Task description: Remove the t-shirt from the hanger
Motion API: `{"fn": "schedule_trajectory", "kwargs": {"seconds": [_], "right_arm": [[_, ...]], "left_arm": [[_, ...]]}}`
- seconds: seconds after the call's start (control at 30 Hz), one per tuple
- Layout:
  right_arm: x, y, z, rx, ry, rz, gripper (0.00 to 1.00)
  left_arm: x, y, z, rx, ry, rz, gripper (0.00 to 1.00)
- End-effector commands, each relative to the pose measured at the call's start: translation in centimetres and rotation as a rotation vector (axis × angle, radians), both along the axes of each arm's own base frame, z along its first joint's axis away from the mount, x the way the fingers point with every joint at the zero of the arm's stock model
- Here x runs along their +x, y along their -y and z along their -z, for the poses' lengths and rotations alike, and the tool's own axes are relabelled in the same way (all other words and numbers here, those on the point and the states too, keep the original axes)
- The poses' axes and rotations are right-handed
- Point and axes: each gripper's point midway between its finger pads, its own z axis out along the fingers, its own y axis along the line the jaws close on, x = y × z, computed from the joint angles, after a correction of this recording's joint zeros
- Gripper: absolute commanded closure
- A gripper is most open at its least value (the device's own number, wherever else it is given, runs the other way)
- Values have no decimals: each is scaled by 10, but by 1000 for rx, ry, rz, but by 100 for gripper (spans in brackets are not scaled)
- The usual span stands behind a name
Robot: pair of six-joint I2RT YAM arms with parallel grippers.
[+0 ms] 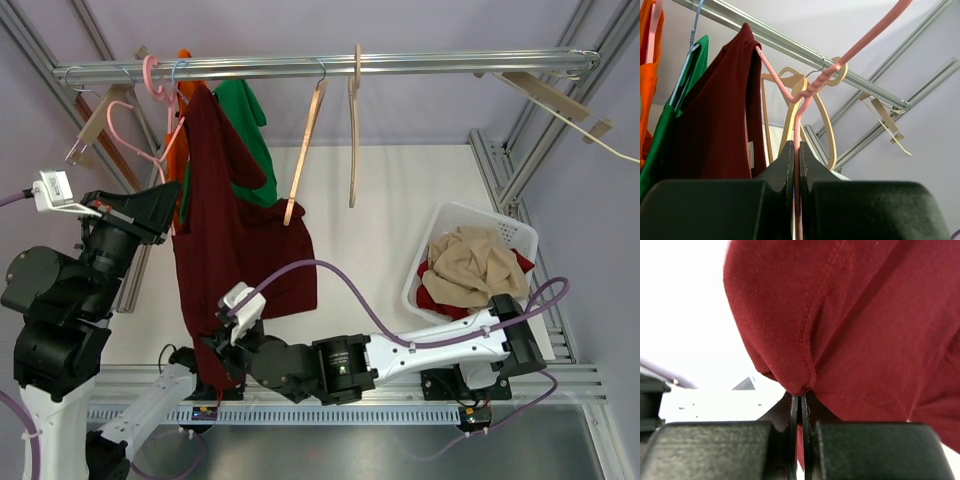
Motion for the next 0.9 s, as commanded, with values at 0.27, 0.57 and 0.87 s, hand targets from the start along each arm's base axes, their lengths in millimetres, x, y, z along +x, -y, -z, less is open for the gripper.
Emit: {"fn": "schedule_trajectory", "kwargs": {"seconds": [0.27,0.57,0.87], "right_arm": [[-110,73,14,-197,25,-265,100],[-70,112,59,-331,31,-56,100],[7,123,11,-228,21,-42,100]], "left_arm": [[15,-26,-93,0,279,-180,100],[-76,-2,-131,49,357,108,100],[-177,-17,-104,-30,435,235,100]]}}
